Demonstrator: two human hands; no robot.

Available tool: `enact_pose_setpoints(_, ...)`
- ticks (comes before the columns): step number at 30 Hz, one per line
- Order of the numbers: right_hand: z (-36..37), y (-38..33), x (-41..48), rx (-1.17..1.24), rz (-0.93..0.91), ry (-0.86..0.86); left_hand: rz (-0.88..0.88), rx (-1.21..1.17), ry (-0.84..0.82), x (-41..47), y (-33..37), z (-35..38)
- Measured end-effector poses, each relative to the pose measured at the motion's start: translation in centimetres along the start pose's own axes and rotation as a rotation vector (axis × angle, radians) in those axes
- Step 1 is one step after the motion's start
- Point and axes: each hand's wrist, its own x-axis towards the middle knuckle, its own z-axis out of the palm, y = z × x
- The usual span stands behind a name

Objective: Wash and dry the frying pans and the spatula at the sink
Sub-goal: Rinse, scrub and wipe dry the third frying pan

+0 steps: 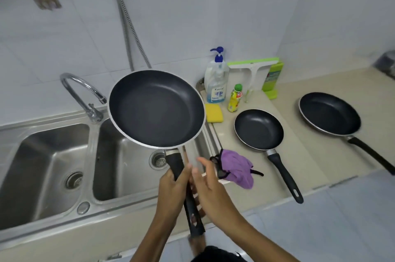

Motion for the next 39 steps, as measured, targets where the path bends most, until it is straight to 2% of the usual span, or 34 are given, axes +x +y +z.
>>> enact_pose_setpoints(3,1.3,-0.6,-1.6,0.115,-0.002,-0.024,0.069,0.021,-0.037,-0.6,0.8,0.8)
enact_pose_setpoints(8,0.2,-0.5,-3.8,0.035,-0.082,0.043,0.153,0.026,-0.084,-3.2,2.2,1.8)
enact_pose_setpoints(15,-4.5,2.5,-6.9,-0.078,-0.129,0.215,-0.047,0.007,-0.333,-4.8,3.1,6.0)
enact_pose_setpoints(19,-8.9,4.1,-8.0,-0.086,-0.128,0.291,-0.020,0.089,-0.451,-5.5,4.5,10.7)
enact_pose_setpoints(23,-15.6,6.1,-8.0,-0.068,-0.143,0.383,-0.070,0.146,-0.433,-5.9,5.9,18.2)
enact_pose_setpoints(25,-19.8,7.5,-8.2,-0.068,-0.144,0.413,-0.061,0.175,-0.490,-6.3,6.5,23.0)
enact_pose_setpoints(39,-56.2,16.3,-8.6,-0.093,-0.078,0.622,-0.002,0.202,-0.717,-7.2,10.1,61.8)
